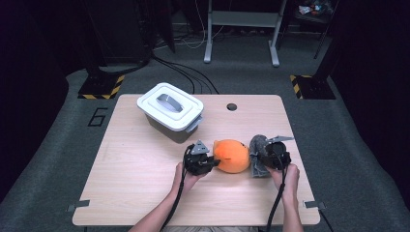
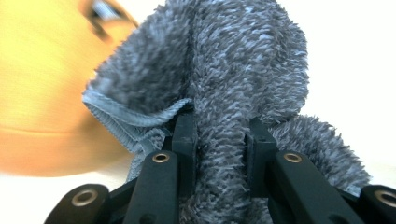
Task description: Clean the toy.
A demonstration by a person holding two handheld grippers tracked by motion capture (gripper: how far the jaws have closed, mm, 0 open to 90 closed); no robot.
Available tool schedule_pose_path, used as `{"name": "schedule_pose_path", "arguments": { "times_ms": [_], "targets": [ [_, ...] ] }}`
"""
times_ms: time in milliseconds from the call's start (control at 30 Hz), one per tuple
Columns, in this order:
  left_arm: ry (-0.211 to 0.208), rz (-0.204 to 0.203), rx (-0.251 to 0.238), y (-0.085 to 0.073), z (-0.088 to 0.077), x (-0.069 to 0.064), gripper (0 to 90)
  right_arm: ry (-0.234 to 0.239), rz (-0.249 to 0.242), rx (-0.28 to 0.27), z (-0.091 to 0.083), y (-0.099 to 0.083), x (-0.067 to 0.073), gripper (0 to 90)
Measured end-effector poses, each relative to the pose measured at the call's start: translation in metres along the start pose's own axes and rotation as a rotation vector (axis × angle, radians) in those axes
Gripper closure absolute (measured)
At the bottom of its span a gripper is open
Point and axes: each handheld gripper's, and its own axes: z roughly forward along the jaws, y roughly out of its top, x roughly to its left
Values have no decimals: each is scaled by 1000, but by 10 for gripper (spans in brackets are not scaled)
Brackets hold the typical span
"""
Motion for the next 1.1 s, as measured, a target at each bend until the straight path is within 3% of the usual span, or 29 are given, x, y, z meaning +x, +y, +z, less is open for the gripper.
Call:
{"name": "schedule_pose_path", "arguments": {
  "times_ms": [100,233,400,567,700,733,967,1100],
  "targets": [
    [9,15,-1,1,0,-3,772,25,-23,-56,-21,10,7,704],
    [10,21,1,3,0,-5,772,75,-99,-93,-37,23,25,704],
    [11,35,4,4,-1,-7,773,145,-188,-104,-34,35,54,703],
    [18,64,2,5,-1,-10,772,215,-230,-111,-23,44,84,702],
    [12,37,12,4,0,-8,772,171,-288,-83,-12,43,99,703],
    [6,29,13,4,-1,-5,773,163,-284,-86,-11,42,100,704],
    [12,23,8,5,1,-7,774,120,-296,-81,-14,39,95,705],
    [5,22,11,5,1,-6,773,110,-274,-80,-16,35,88,704]
  ]
}}
